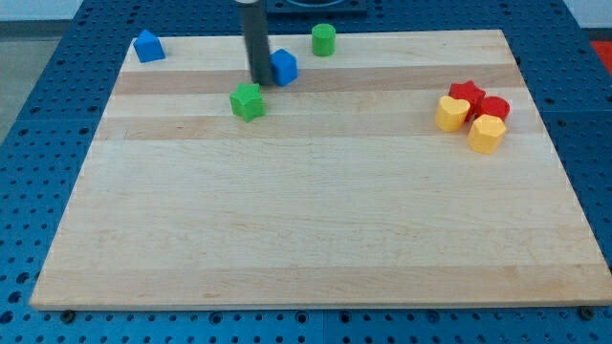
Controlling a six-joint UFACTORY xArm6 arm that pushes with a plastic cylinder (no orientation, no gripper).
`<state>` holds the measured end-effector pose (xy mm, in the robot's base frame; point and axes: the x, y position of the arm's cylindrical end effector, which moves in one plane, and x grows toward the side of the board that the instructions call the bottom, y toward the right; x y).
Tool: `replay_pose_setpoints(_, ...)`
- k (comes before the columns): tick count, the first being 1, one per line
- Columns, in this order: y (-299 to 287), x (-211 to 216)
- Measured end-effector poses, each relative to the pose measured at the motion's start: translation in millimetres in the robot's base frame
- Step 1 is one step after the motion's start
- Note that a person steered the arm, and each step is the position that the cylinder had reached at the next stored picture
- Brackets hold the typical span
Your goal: Drag the blue cube towards the top right corner
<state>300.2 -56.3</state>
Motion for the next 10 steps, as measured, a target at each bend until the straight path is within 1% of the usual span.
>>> replay_pose_setpoints(1,32,-11)
replay_pose_setpoints(2,-10,-11)
replay_pose_setpoints(3,-48,-33)
replay_pose_setpoints(4,-30,-45)
replay_pose_setpoints(5,26,-41)
replay_pose_setpoints(6,103,-39)
replay_pose_setpoints(7,166,-47)
replay_pose_setpoints(8,188,-58)
replay_pose_setpoints(9,185,-63)
replay_pose_setpoints(10,219,-63)
